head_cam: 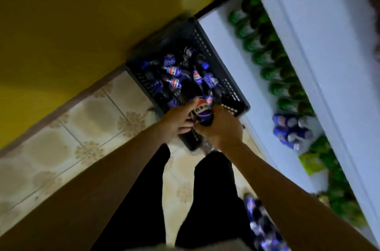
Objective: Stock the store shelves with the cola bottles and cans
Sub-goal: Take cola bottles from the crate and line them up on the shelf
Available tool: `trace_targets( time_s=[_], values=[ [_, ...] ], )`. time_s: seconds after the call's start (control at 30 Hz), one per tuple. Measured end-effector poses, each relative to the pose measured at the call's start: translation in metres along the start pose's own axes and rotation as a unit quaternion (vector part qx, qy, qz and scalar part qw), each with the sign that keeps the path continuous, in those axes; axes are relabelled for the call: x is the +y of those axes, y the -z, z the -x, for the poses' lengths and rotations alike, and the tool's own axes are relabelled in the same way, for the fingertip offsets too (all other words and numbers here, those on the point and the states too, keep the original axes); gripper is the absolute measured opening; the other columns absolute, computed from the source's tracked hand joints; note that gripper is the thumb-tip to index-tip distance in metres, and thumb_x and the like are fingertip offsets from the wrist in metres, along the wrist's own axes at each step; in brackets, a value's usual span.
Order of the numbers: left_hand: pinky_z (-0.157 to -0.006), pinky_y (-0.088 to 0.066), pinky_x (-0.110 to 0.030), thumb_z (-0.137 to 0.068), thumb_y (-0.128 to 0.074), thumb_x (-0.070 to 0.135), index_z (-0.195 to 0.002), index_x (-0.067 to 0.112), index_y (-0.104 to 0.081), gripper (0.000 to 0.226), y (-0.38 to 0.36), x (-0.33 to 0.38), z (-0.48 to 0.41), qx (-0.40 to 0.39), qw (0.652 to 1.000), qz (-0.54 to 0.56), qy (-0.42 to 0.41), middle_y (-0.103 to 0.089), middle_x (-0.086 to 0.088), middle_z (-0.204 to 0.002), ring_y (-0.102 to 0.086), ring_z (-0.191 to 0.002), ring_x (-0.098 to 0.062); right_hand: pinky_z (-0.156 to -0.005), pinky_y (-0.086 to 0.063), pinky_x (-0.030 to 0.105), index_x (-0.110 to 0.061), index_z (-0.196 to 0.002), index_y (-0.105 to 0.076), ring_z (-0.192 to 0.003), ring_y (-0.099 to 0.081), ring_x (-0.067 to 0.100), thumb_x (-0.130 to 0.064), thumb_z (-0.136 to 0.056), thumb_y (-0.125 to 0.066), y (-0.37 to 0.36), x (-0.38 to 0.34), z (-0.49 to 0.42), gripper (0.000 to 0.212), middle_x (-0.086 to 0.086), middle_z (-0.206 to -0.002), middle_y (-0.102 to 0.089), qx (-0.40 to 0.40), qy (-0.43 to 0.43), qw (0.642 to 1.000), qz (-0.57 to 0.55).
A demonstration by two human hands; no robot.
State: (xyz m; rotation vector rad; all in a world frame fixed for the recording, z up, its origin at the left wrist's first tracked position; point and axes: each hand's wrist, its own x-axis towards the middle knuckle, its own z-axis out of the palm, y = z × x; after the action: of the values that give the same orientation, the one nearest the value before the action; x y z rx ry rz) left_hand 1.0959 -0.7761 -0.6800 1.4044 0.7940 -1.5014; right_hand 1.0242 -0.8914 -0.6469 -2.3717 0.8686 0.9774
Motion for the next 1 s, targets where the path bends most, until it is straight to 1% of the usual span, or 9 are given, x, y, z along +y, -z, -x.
trace_targets(
  time_s=[0.1,0.17,0.23,0.3,0.47,0.53,0.73,0.87,1.0],
  values=[
    [-0.060,-0.052,-0.026,-0.077,-0.067,0.058,-0.120,0.019,-0.050,0.061,-0.005,-0.009,0.041,-0.020,0.999,-0.027,-0.005,-0.062,-0.004,-0.111,-0.064,-0.079,-0.013,-0.066,-0.047,0.030,-0.022,-0.112,-0.054,-0.088,-0.064,0.025,-0.057,-0.071,-0.065,0.000,-0.003,0.061,0.055,0.002,-0.097,-0.066,0.069,-0.019,0.996,-0.044],
    [-0.052,-0.054,-0.026,-0.079,-0.073,0.041,-0.108,0.014,-0.059,0.042,-0.011,-0.024,0.057,-0.046,0.999,-0.009,-0.026,-0.067,-0.009,-0.111,-0.070,-0.071,-0.012,-0.065,-0.044,0.030,-0.020,-0.115,-0.053,-0.090,-0.062,0.025,-0.057,-0.073,-0.065,-0.008,-0.002,0.095,0.057,0.003,-0.101,-0.064,0.103,-0.035,0.991,-0.071],
    [-0.064,-0.058,-0.032,-0.080,-0.075,0.024,-0.110,0.009,-0.063,0.035,-0.020,-0.042,0.068,-0.064,0.996,0.000,-0.066,-0.068,-0.017,-0.110,-0.072,-0.080,-0.020,-0.069,-0.047,0.031,-0.022,-0.123,-0.051,-0.095,-0.060,0.023,-0.058,-0.073,-0.069,-0.015,0.005,0.127,0.065,0.001,-0.108,-0.063,0.117,-0.036,0.986,-0.113],
    [-0.065,-0.057,-0.032,-0.076,-0.078,0.018,-0.112,0.012,-0.063,0.039,-0.024,-0.052,0.082,-0.062,0.991,-0.032,-0.115,-0.071,-0.011,-0.104,-0.072,-0.083,-0.021,-0.073,-0.051,0.031,-0.025,-0.128,-0.049,-0.095,-0.061,0.018,-0.057,-0.071,-0.074,-0.014,0.019,0.155,0.070,-0.005,-0.111,-0.062,0.103,-0.023,0.971,-0.215],
    [-0.066,-0.057,-0.031,-0.081,-0.071,0.012,-0.110,0.015,-0.062,0.031,-0.048,-0.070,0.135,-0.136,0.960,-0.106,-0.219,-0.074,-0.004,-0.096,-0.071,-0.085,-0.021,-0.065,-0.048,0.009,-0.025,-0.121,-0.055,-0.086,-0.063,0.001,-0.039,-0.076,-0.078,0.002,0.062,0.215,0.052,-0.011,-0.102,-0.064,0.071,-0.003,0.888,-0.454],
    [-0.073,-0.056,-0.036,-0.084,-0.067,0.010,-0.116,0.011,-0.058,0.034,-0.067,-0.085,0.162,-0.163,0.947,-0.113,-0.254,-0.072,-0.008,-0.099,-0.070,-0.088,-0.023,-0.065,-0.050,0.012,-0.023,-0.113,-0.058,-0.083,-0.065,0.001,-0.027,-0.080,-0.077,0.003,0.075,0.242,0.039,-0.006,-0.101,-0.067,0.058,0.024,0.841,-0.538],
    [-0.079,-0.057,-0.036,-0.072,-0.071,0.011,-0.122,0.011,-0.053,0.053,-0.137,-0.149,0.258,-0.245,0.882,-0.141,-0.377,-0.069,-0.010,-0.105,-0.068,-0.092,-0.022,-0.053,-0.046,0.016,-0.018,-0.109,-0.063,-0.068,-0.064,0.005,-0.013,-0.080,-0.076,-0.002,0.137,0.341,0.033,-0.004,-0.088,-0.070,0.160,0.114,0.742,-0.641],
    [-0.083,-0.055,-0.034,-0.083,-0.066,0.001,-0.126,0.011,-0.051,0.047,-0.182,-0.194,0.316,-0.274,0.827,-0.195,-0.450,-0.067,-0.007,-0.106,-0.067,-0.094,-0.019,-0.047,-0.044,0.021,-0.019,-0.109,-0.062,-0.060,-0.063,0.009,-0.012,-0.079,-0.077,-0.005,0.177,0.399,0.035,-0.003,-0.082,-0.071,0.228,0.169,0.704,-0.651],
    [-0.081,-0.055,-0.028,-0.073,-0.078,0.015,-0.127,0.019,-0.050,0.061,-0.211,-0.224,0.363,-0.264,0.773,-0.268,-0.511,-0.070,0.000,-0.106,-0.068,-0.097,-0.014,-0.061,-0.052,0.027,-0.020,-0.114,-0.063,-0.078,-0.068,0.014,-0.023,-0.075,-0.076,0.003,0.205,0.440,0.042,-0.002,-0.094,-0.074,0.262,0.203,0.687,-0.646]
  ],
)
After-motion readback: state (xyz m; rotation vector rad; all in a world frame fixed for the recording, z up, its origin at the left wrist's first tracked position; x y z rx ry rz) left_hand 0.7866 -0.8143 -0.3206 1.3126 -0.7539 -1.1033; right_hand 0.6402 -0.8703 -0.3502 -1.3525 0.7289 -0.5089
